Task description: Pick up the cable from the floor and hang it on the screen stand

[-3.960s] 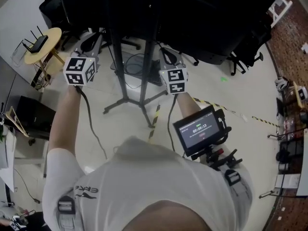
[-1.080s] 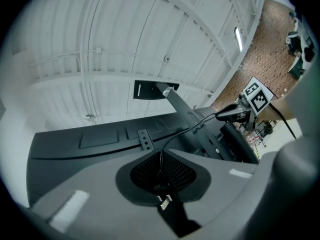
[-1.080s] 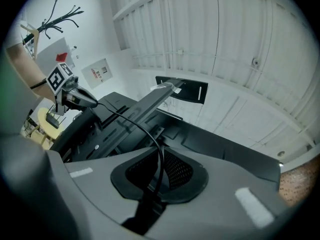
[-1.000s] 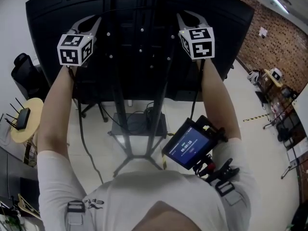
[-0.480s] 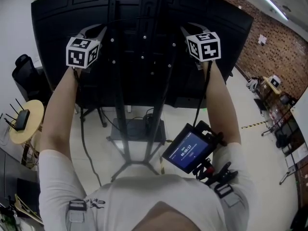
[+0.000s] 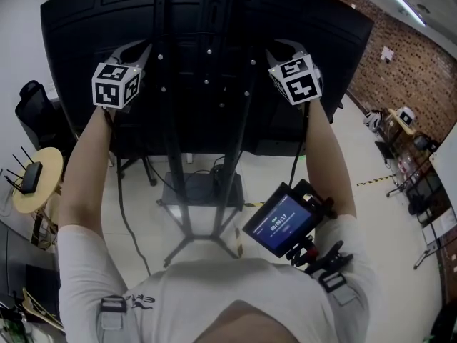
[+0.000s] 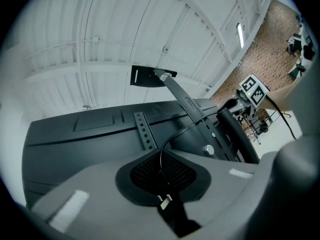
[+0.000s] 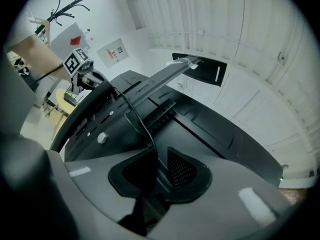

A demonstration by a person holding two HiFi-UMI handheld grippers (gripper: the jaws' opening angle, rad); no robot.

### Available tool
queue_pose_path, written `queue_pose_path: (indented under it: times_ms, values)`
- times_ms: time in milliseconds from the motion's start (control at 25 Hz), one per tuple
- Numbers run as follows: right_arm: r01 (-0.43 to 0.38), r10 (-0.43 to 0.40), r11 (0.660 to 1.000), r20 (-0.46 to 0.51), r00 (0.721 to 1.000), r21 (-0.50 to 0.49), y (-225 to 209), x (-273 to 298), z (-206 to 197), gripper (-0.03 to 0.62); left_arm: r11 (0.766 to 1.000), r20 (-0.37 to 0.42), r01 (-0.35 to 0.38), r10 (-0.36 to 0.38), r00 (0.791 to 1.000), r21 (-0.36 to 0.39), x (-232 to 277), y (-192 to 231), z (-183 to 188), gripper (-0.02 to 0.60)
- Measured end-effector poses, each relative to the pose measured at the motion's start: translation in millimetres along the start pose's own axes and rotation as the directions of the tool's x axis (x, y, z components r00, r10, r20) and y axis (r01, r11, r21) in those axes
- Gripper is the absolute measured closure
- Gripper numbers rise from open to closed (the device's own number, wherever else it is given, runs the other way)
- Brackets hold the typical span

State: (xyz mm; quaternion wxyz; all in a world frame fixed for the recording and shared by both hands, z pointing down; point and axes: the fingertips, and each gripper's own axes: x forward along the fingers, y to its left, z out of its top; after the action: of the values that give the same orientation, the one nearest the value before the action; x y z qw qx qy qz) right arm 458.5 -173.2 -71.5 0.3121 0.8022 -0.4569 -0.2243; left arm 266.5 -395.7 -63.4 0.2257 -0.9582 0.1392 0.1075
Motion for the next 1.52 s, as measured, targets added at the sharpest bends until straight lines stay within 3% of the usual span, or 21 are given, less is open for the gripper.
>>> queue_pose_path:
  times_ms: [240,600,840,1080,1520]
  values:
    - [0.035,-0.035,0.999,-0.011,0.999,-0.028,8,-3,-9,0.525,0.999,0.014,-0.018,0.018,1.0,-0.05,1,4,-5,0.555]
    - [0.057,-0.057,0.998,-0.012,0.998,0.005,18,-22,-24,0.537,0.981,0.077,-0.06,0.075,0.994,-0.182,-22,3,-1,0.555]
    - [0.103,-0.1,0.994,-0.069,0.993,0.044,20,-30,-45,0.58,0.975,0.063,-0.095,0.11,0.992,-0.203,-35,5,-11,0.555]
    - [0.093,-0.088,0.994,-0.077,0.993,0.062,27,-26,-53,0.58,0.978,0.012,-0.144,0.147,0.989,-0.151,-22,14,-21,0.555]
    - [0.084,-0.074,0.988,-0.079,0.994,0.128,35,-31,-63,0.58,0.964,0.063,-0.112,0.13,0.99,-0.24,-25,5,-30,0.554]
